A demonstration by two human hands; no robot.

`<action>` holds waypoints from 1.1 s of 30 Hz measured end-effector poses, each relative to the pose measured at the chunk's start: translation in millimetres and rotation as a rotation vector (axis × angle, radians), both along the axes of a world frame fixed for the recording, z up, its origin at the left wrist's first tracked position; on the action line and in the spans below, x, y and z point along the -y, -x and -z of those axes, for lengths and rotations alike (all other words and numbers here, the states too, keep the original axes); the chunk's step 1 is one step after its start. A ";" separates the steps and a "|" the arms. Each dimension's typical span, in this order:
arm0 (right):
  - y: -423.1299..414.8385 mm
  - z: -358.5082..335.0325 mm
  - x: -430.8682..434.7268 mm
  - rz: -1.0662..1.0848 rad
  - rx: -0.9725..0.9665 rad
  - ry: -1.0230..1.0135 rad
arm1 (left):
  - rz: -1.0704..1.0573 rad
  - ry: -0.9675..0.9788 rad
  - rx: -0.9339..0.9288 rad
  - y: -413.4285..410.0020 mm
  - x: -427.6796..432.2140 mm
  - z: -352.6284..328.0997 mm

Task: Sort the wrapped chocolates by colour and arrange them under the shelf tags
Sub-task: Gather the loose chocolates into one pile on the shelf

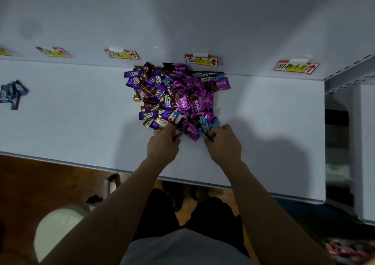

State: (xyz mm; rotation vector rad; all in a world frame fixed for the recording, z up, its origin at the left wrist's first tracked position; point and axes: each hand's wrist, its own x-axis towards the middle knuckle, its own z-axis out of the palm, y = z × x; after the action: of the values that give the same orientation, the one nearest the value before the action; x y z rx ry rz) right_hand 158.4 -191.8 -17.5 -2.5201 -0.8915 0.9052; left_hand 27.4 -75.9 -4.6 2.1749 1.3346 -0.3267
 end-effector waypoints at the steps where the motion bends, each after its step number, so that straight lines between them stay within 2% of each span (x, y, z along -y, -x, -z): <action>1: -1.8 -0.4 -3.7 0.024 0.009 -0.022 | -0.012 0.011 0.021 2.0 -1.4 -2.0; 6: -2.4 6.6 -27.7 0.061 0.069 -0.035 | -0.050 0.018 0.146 9.2 -15.4 -10.0; 9: 2.1 10.0 -37.7 0.135 0.040 -0.044 | -0.061 0.019 0.185 15.2 -29.4 -7.2; 11: 5.9 12.4 -37.2 0.088 0.031 -0.019 | -0.039 -0.001 0.225 19.0 -36.8 -1.9; 13: 8.9 12.3 -30.1 0.039 0.101 -0.020 | 0.076 -0.073 0.307 17.4 -40.5 4.1; 17: 9.4 11.3 -14.9 0.020 0.414 -0.130 | 0.457 -0.081 0.410 2.6 -35.5 16.6; 19: 8.8 13.1 -15.8 -0.019 0.399 -0.136 | 0.546 -0.051 0.397 -0.9 -33.3 23.9; 22: 13.3 14.4 -24.3 -0.079 0.264 -0.073 | 0.526 -0.030 0.371 -1.0 -38.1 30.9; 29: 43.1 5.2 -24.1 0.025 0.342 0.169 | 0.362 0.036 0.395 13.5 -58.8 24.9; 33: 56.6 8.3 -19.3 0.061 0.338 0.115 | 0.289 -0.053 0.372 25.2 -72.4 19.6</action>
State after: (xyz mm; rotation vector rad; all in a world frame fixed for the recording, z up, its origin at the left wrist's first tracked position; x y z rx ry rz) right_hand 101.8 -172.4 -25.8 -2.8370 -0.8726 0.5325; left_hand 2.2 -3.5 -24.1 2.3319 0.8373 0.0103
